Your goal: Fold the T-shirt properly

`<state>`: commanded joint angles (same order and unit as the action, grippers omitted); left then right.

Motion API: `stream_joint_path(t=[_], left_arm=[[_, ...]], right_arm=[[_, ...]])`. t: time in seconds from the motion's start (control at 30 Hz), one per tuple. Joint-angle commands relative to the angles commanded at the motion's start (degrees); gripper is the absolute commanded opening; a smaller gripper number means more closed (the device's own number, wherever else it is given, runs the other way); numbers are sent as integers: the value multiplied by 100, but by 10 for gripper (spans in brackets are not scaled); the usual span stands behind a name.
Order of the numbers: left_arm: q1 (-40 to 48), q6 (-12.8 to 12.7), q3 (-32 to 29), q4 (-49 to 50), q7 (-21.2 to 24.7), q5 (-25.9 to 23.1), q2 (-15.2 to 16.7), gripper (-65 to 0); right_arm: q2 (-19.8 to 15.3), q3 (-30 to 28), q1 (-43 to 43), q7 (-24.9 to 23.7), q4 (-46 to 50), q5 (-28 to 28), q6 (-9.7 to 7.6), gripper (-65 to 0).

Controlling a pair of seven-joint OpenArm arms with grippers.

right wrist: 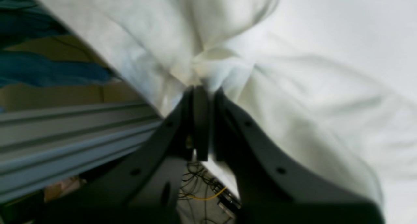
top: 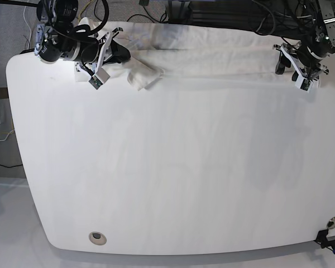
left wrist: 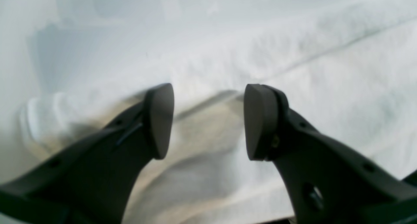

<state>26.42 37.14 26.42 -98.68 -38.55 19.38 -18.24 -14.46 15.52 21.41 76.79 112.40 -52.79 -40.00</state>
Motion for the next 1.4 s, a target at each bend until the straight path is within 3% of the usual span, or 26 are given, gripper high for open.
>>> stream_joint_path(t=[0.23, 0.4, 0.53, 0.8, 0.97, 1.07, 1.23, 1.4], left_arm=[[-9, 0, 0, 0, 0, 0, 0, -329], [-9, 0, 18, 0, 0, 0, -9, -329], [0, 0, 26, 0, 0, 0, -9, -329], [-9, 0, 26, 0, 0, 0, -9, -329], [-9, 0, 26, 0, 0, 0, -9, -329], [-9, 0, 26, 0, 0, 0, -9, -329], [-9, 0, 18, 0, 0, 0, -9, -329], [-9, 0, 18, 9, 0, 0, -9, -329]], right_arm=[[-70, 0, -62, -26, -35, 53, 0, -650], [-26, -35, -70, -26, -35, 510, 75, -409], [-18, -35, -62, -26, -35, 510, 75, -284], [-26, -18, -53, -35, -35, 563, 66, -277], [-97, 9, -123, -545, -35, 1371, 75, -275], [-176, 0, -334, -571, -26, 1855, 75, -275], [-237, 97, -431, -554, 26, 2145, 75, -275], [-308, 440, -431, -466, 44, 2075, 48, -275]])
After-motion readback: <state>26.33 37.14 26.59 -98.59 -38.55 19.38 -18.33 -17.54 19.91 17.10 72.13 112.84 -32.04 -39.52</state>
